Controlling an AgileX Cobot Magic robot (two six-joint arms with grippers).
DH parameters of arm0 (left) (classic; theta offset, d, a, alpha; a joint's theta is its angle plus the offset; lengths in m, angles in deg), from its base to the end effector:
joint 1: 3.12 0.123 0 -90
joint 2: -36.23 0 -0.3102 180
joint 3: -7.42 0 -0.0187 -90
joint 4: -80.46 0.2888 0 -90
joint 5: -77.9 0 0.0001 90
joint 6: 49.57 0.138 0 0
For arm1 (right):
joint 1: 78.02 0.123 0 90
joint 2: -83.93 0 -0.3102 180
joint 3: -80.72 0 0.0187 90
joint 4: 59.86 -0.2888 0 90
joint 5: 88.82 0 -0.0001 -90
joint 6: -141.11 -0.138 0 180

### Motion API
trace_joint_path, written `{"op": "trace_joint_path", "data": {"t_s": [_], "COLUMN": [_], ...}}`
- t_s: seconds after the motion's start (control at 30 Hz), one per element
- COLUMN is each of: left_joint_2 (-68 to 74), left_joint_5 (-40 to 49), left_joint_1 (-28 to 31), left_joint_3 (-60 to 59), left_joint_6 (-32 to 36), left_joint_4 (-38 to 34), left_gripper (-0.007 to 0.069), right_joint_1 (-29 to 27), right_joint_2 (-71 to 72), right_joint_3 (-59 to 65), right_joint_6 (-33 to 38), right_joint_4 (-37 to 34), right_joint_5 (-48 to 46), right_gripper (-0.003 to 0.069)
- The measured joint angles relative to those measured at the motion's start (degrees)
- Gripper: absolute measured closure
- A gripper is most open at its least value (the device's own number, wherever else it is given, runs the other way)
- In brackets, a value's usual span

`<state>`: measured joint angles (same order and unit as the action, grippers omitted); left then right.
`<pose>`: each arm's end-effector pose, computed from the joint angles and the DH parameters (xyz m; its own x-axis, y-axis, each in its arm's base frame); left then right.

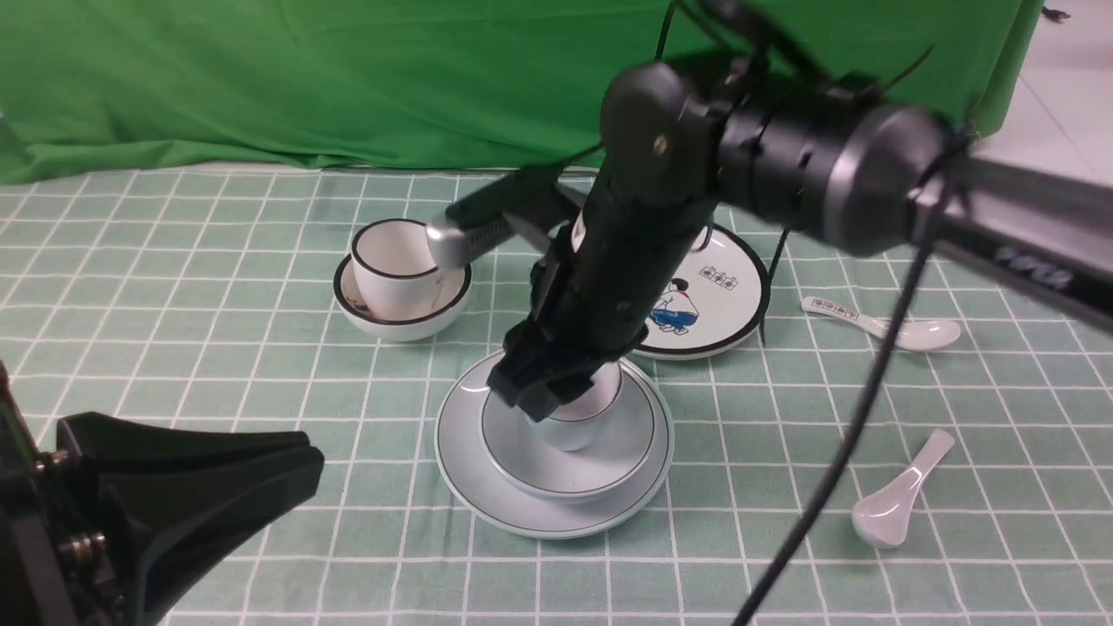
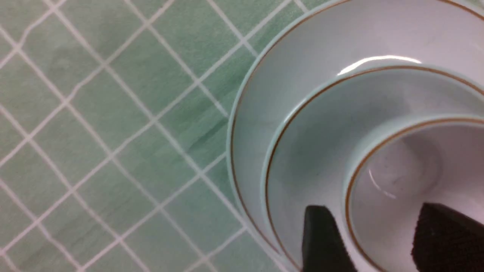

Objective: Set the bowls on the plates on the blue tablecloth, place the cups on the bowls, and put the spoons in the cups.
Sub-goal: 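Move the gripper down to the white spoon beside the saucer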

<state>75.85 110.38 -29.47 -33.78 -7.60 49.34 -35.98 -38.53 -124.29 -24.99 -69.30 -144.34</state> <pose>0.1337 -0.1090 0.3412 -0.1168 0.3350 -0.9350 0.7155 0.6813 0.1547 0.3723 0.3608 0.2444 -0.5469 -0.6909 -0.4728 -0.7996 0.5984 0.0505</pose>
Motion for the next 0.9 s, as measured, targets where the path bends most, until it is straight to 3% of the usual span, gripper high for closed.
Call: {"op": "trace_joint_path", "data": {"t_s": [0.13,0.33,0.4,0.47,0.53,0.67,0.9], "left_joint_2": [0.0,0.0,0.0,0.0,0.0,0.0,0.0], "left_joint_5": [0.0,0.4,0.5,0.5,0.5,0.5,0.5], "left_joint_1": [0.0,0.0,0.0,0.0,0.0,0.0,0.0], "left_joint_3": [0.0,0.0,0.0,0.0,0.0,0.0,0.0], "left_joint_6": [0.0,0.0,0.0,0.0,0.0,0.0,0.0], "left_joint_4": [0.3,0.4,0.4,0.3,0.0,-0.4,-1.3], "left_gripper": [0.0616,0.0616,0.0616,0.0616,0.0616,0.0616,0.0616], "right_joint_1": [0.0,-4.5,-6.9,-11.9,-18.2,-25.2,-32.1], "right_joint_2": [5.7,18.0,20.0,22.8,23.3,21.7,16.7], "right_joint_3": [-0.7,11.2,16.1,24.3,32.6,39.7,42.0], "right_joint_6": [-2.8,-16.0,-19.8,-26.1,-32.5,-36.1,-37.2], "right_joint_4": [6.6,20.4,21.2,21.5,20.2,16.3,10.6], "right_joint_5": [-9.1,-9.1,-9.0,-6.8,-1.9,7.4,21.5], "right_gripper": [0.0300,0.0474,0.0480,0.0451,0.0371,0.0258,0.0232]}}
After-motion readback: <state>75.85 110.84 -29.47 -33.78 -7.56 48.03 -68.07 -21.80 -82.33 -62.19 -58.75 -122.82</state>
